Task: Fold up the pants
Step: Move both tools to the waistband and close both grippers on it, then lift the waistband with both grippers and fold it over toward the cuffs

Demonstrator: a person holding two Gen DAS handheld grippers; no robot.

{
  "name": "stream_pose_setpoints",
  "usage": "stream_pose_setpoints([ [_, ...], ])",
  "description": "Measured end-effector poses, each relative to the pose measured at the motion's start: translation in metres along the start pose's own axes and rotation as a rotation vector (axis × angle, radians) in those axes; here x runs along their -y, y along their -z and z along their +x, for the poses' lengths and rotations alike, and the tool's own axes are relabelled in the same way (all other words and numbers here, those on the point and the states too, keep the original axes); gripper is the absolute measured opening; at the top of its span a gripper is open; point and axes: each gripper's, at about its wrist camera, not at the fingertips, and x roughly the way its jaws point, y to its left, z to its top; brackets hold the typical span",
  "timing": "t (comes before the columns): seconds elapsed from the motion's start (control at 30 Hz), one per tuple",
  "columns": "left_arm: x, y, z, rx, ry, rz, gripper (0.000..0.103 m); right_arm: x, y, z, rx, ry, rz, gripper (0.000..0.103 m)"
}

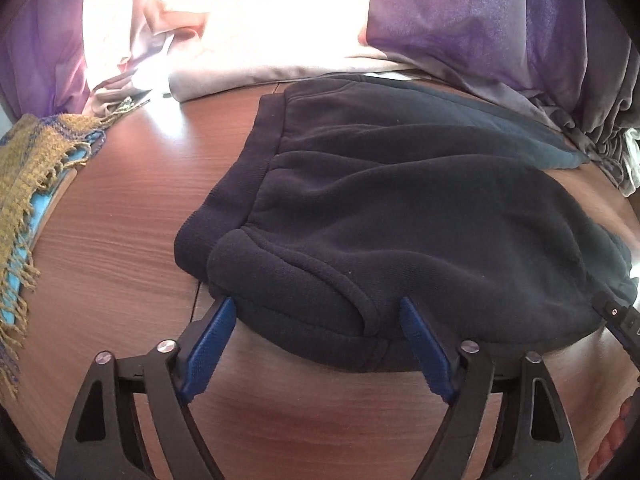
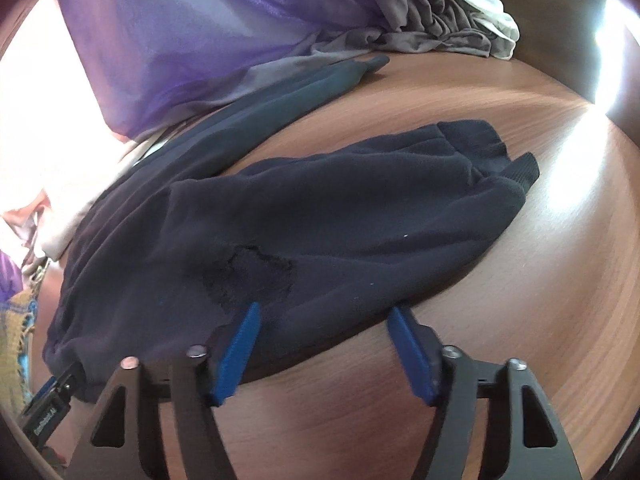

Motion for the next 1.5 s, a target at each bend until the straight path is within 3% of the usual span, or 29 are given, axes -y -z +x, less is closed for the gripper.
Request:
stream_pose_setpoints([
  [0.17, 0.006, 0.001, -0.003, 0.012, 0.047, -0.010, 0.041, 0.003, -0.006, 0.000, -0.003, -0.011, 0.007, 0.037],
  [0.23, 0.009, 0.002, -0.005, 0.024, 0.044, -0.007, 0.031, 0.004, -0.008, -0.001, 0.006, -0.014, -0.004, 0.022],
  [0.33, 0.011, 0.001, -0.010, 0.039, 0.047, 0.006, 0.024, 0.007, -0.013, -0.003, 0.018, -0.023, -0.015, 0.014],
  [0.7, 0.009, 0.001, -0.046, 0.094, 0.060, -0.001, 0.019, -0.002, -0.026, -0.050, 0.128, -0.065, -0.112, 0.010],
  [1.0, 0.007, 0.006, -0.087, 0.112, 0.083, -0.027, 0.019, 0.003, -0.028, -0.086, 0.166, -0.100, -0.129, 0.009],
  [1.5, 0.018, -0.055, -0.099, 0.205, 0.091, -0.041, 0.019, -0.018, -0.088, -0.099, 0.262, -0.150, -0.171, 0.009],
])
